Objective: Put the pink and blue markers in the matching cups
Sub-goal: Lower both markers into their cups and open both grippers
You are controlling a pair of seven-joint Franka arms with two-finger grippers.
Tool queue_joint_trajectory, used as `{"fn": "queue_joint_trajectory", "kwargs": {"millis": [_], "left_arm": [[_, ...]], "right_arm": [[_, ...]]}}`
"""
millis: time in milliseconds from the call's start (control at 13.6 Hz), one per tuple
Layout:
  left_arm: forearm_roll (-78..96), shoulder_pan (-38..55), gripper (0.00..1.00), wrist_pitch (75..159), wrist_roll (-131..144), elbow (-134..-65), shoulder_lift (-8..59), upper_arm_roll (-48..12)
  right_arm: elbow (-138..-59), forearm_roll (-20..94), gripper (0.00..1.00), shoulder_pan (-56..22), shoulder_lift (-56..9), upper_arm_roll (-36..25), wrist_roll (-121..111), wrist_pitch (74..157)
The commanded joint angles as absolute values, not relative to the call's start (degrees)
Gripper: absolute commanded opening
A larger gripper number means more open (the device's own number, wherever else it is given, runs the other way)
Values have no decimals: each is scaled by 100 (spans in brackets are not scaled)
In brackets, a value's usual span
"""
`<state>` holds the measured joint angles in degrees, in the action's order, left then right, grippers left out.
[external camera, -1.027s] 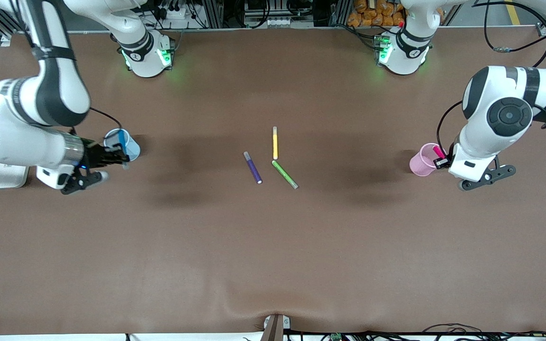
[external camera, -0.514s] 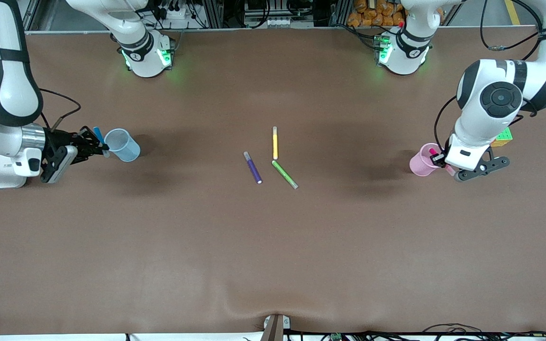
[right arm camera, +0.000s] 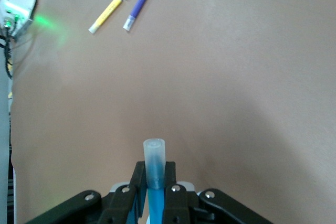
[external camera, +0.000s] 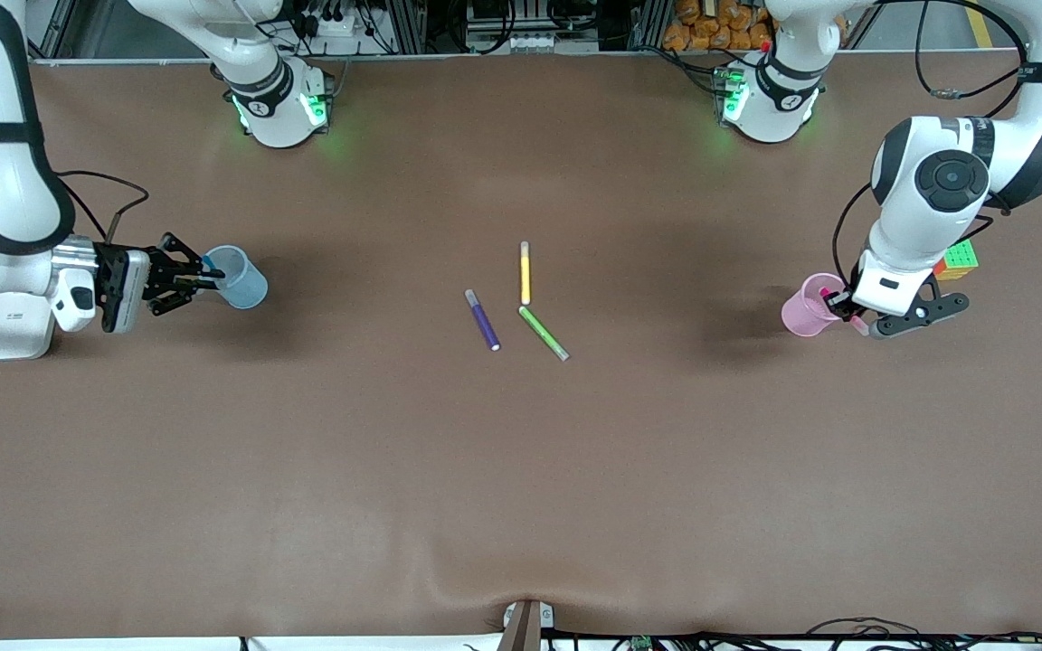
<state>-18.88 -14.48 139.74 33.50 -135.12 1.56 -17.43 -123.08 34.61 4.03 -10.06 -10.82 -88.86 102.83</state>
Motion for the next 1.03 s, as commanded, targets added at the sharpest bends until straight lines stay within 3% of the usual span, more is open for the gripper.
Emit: {"fn": "queue_joint_trajectory", "kwargs": {"millis": [0, 440, 587, 660, 734, 807, 880, 954], "left_arm": [[-2004, -1538, 0, 14211, 3340, -13798, -79, -1802], [-2004, -1670, 0, 14791, 3340, -14124, -88, -1802], [-2004, -1670, 0, 14906, 3340, -14177, -88, -1811], [-2004, -1670, 0, 14958, 3340, -14212, -79, -1802], [-2004, -1670, 0, 15002, 3340, -14212, -44, -1802], [-2004, -1670, 0, 15020, 3340, -14212, -35, -1802], [-2004, -1661, 0, 15021, 3340, -14203, -26, -1810], [-2004, -1661, 12, 15021, 3331, -14203, -18, -1802]], "right_arm": [[-12480, 3892, 0, 519, -1098, -976, -9359, 10354], [-12445, 3920, 0, 659, -1362, -984, -9791, 10459], [-12437, 3911, 22, 729, -1389, -984, -9861, 10433], [-12437, 3911, 47, 799, -1389, -984, -9905, 10415], [-12445, 3911, 54, 843, -1389, -984, -9914, 10398], [-12445, 3911, 100, 879, -1389, -984, -9949, 10389], [-12437, 3911, 100, 922, -1389, -984, -10132, 10380], [-12437, 3911, 100, 966, -1389, -984, -10160, 10362]]}}
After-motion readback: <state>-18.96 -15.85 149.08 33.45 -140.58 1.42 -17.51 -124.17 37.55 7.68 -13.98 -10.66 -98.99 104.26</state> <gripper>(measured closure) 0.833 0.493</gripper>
